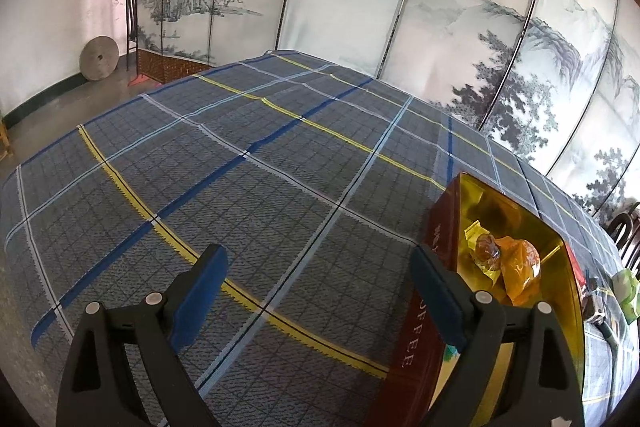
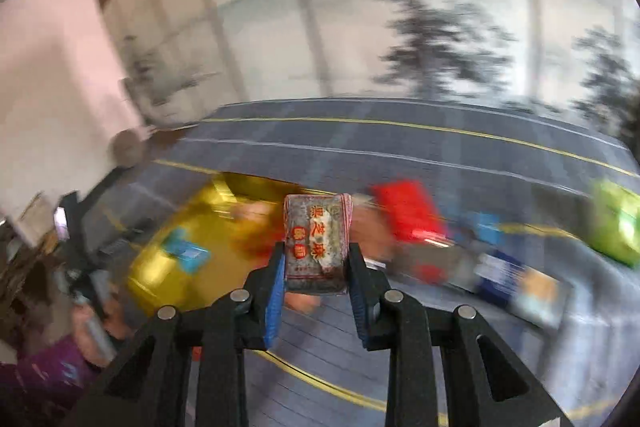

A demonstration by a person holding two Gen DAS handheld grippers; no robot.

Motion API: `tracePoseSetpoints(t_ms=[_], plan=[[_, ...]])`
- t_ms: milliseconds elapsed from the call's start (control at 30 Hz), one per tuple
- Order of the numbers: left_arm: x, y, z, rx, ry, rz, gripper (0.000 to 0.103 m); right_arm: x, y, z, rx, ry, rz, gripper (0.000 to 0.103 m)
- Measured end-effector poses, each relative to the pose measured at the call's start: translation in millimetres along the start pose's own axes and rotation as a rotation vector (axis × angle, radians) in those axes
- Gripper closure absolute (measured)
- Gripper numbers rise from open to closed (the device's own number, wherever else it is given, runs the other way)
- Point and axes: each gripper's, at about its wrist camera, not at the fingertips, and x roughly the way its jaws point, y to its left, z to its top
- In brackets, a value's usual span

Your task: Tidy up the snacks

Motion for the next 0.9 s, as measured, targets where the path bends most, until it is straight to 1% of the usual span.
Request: tracePoseSetpoints(t_ms=[67,133,200,300,467,633,700,800,900], plan=[[0.0,-0.1,0.3,0.000,-0.004,0.003,0.012,32.8,22.4,12.0,-0.012,0.041,0.071,0.074],[-1.0,-0.8,0.3,0.003,-0.010,0.003,0.012,64.2,41.9,20.0,-0.032,0.090,0.114,0.074],[-2.0,-1.1,0.5,0.006,-0.018,0.005,0.012,85.3,56.7,20.8,-0.047,0.129,0.133,0.074],[-3.5,-2.1,0.5,0.011,-0.026,0.007,0.011,123.8,80.7,25.1,-0.073,0.210,0.147,0.074],[-3.6,-0.7,0.8,0.000,-0.032,0.006,0.010,163.4,95.3,26.2,-0.108,0.268,0.125,0.074],[-3.5,-0.3,0.9,-0.003,-0.036,0.012,0.010,194.0,105.3,30.3,-0.130,0.310,0.084,0.074],[-4.5,-0.3,0.6,0.003,-0.038,0.014,0.010,202.7,105.3,31.1,-0.132,0.334,0.073,0.072],[-4.8,-1.1,0.8,0.012,-0.039,0.019,0.009,199.7,103.2,32.8,-0.112,0.306,0.068,0.071],[-4.5,-1.3,1.1,0.010,-0.037,0.018,0.008,182.9,93.7,32.1,-0.065,0.245,0.116,0.071]])
